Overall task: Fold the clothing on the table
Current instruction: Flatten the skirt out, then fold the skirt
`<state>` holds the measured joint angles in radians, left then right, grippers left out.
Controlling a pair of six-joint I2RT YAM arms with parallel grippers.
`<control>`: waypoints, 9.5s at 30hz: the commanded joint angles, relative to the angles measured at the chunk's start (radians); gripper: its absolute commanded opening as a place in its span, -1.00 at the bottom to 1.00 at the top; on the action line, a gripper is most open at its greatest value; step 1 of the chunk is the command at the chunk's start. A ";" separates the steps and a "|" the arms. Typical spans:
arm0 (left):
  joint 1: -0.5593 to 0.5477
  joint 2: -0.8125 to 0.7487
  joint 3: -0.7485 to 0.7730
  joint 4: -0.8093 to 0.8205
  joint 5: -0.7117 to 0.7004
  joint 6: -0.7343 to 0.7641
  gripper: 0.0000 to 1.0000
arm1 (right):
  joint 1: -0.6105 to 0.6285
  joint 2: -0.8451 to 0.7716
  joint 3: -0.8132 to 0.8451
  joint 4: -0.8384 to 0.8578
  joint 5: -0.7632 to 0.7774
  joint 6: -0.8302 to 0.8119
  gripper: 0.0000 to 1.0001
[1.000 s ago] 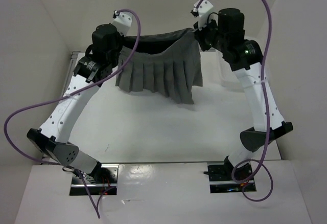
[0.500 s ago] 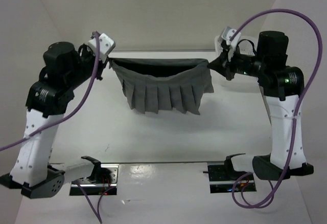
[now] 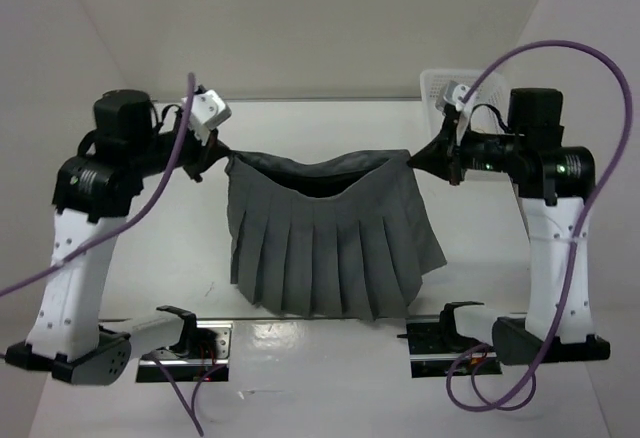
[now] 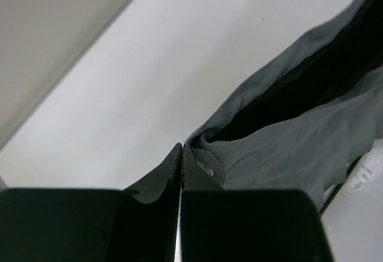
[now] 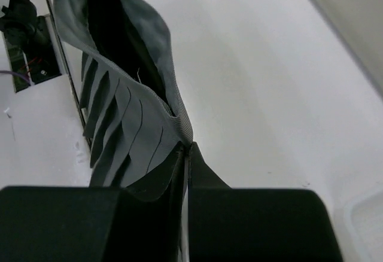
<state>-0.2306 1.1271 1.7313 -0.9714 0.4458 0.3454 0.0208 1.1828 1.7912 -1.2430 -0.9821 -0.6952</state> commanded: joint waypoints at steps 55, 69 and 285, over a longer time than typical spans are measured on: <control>0.361 0.470 -0.192 0.396 -0.388 -0.346 1.00 | 0.352 0.835 0.131 0.496 0.803 0.422 0.71; 0.513 0.197 -0.530 0.293 -0.177 -0.267 1.00 | 0.525 0.883 0.005 0.450 0.757 0.431 0.95; 0.298 1.113 0.554 0.258 0.248 -0.068 -0.92 | 0.171 1.141 0.748 0.370 0.703 0.491 -1.00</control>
<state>0.0528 2.3131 2.2761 -0.7074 0.7231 0.2825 0.1982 2.4207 2.4916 -0.8978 -0.3580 -0.2123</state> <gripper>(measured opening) 0.173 0.007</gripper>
